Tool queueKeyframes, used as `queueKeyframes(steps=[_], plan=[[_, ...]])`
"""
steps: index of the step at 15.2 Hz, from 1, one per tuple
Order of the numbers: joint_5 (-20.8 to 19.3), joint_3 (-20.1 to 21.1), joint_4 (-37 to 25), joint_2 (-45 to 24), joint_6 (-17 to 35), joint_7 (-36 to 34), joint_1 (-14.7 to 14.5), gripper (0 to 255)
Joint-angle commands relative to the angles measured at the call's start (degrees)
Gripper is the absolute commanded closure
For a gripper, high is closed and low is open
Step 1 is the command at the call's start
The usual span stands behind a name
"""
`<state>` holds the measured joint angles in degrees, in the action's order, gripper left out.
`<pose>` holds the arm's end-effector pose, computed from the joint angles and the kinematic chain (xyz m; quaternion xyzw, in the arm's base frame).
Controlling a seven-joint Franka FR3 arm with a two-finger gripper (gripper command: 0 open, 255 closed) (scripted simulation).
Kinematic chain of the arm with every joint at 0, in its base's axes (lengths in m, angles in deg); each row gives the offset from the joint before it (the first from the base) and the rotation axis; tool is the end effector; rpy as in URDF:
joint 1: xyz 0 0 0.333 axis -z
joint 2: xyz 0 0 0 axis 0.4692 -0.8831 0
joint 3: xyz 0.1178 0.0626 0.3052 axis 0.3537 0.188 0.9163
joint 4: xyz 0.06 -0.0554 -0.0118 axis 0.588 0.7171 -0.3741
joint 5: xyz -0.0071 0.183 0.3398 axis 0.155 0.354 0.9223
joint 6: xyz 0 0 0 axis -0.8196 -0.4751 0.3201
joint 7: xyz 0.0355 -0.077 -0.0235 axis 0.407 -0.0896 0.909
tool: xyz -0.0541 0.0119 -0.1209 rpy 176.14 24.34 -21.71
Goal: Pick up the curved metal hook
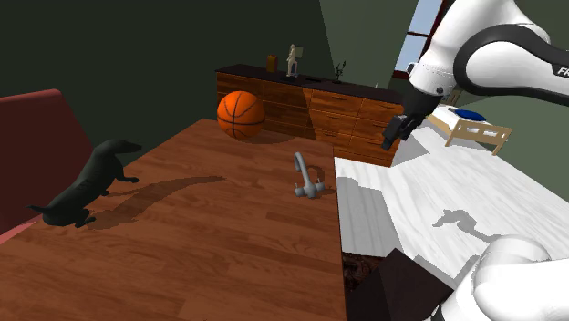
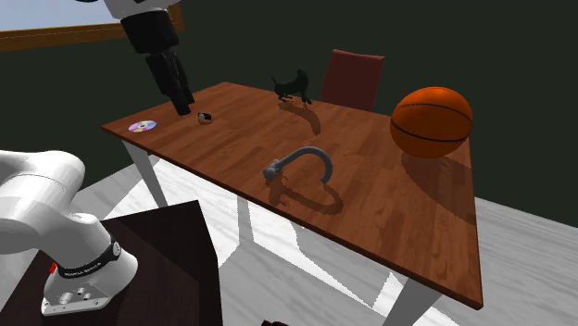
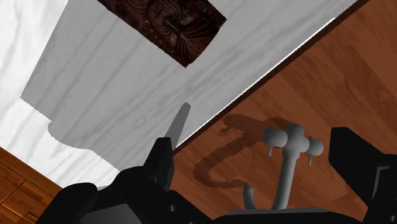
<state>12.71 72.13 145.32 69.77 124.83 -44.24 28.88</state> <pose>0.2958 0.0030 0.6301 0.9923 -0.0095 0.0977 0.0756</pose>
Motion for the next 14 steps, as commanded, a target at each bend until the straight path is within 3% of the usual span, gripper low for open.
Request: queueKeyframes(steps=[1, 14], plan=[[0.0, 0.0, 0.0, 0.0, 0.0, 0.0, 0.0, 0], [4.7, 1.6, -7.2, -25.0, 17.6, -11.2, 1.8, 0]])
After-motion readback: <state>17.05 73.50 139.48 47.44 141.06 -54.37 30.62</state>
